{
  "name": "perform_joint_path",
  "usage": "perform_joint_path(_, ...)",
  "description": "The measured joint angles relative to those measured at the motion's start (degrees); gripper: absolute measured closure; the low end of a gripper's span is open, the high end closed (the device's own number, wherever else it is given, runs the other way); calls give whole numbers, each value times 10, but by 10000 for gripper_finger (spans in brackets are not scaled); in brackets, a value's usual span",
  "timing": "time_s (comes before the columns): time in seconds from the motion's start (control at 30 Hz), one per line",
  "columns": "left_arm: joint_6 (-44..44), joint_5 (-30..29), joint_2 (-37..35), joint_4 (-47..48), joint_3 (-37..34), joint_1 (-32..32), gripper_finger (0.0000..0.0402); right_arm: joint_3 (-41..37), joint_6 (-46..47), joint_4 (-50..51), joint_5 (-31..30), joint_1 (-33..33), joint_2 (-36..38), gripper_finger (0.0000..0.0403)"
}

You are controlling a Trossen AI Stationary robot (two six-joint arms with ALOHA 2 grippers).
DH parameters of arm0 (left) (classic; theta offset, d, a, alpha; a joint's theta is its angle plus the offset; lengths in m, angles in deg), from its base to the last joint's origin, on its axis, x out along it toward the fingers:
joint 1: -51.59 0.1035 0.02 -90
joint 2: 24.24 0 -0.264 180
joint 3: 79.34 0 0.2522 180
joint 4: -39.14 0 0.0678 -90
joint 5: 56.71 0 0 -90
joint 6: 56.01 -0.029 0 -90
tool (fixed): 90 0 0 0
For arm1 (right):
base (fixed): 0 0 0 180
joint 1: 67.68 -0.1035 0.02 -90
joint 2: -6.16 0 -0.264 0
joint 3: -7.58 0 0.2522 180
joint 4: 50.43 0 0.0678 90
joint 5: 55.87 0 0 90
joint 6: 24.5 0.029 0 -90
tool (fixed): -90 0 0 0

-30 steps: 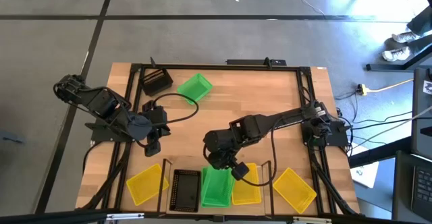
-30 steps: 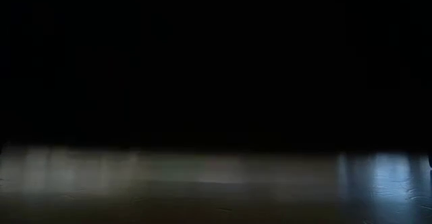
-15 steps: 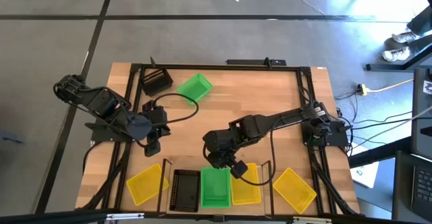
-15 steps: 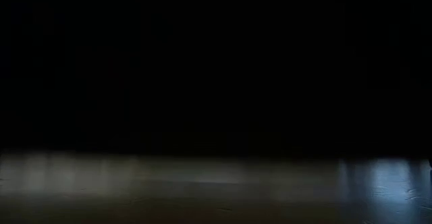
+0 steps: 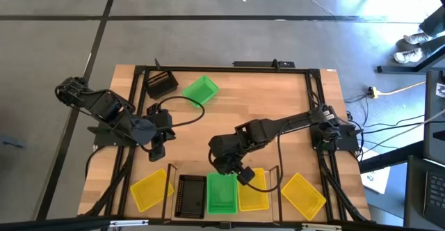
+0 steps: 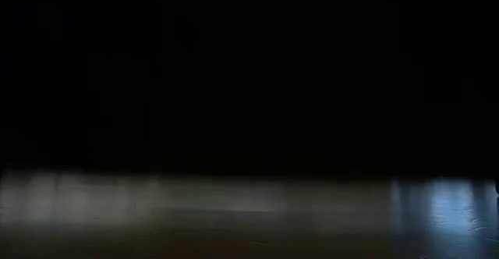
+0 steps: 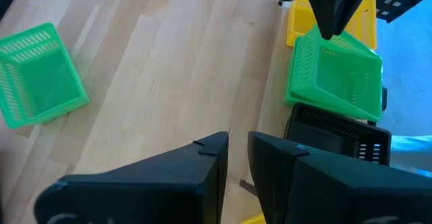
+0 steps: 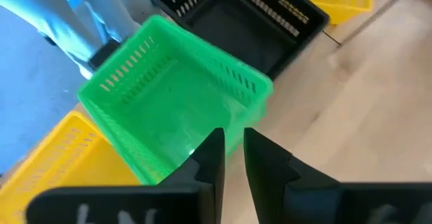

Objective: Stack baskets on shelf by color
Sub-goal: Stack the right green basket on top of the green basket on the shelf, then stack the left yellow basket on top of the yellow basket on the shelf

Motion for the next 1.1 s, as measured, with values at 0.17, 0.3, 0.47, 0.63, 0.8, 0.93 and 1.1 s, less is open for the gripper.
perform_joint_path(0.17,-4,0,0,0,0,0,352,1,-7,-7,35,0,-27,347)
perform_joint_path(0.3,-4,1,0,1,0,0,352,1,-17,-10,36,0,-41,347)
perform_joint_path(0.47,-5,8,0,2,0,0,352,0,-18,-13,18,0,-51,347)
perform_joint_path(0.63,-5,8,0,3,0,0,352,0,-18,-23,15,0,-55,347)
perform_joint_path(0.8,0,4,0,3,0,0,352,0,-16,-24,-28,0,-27,347)
perform_joint_path(0.93,11,-10,0,3,0,0,352,0,10,-11,-73,0,-3,347)
perform_joint_path(1.1,16,-21,0,3,0,0,352,0,47,12,-108,3,27,347)
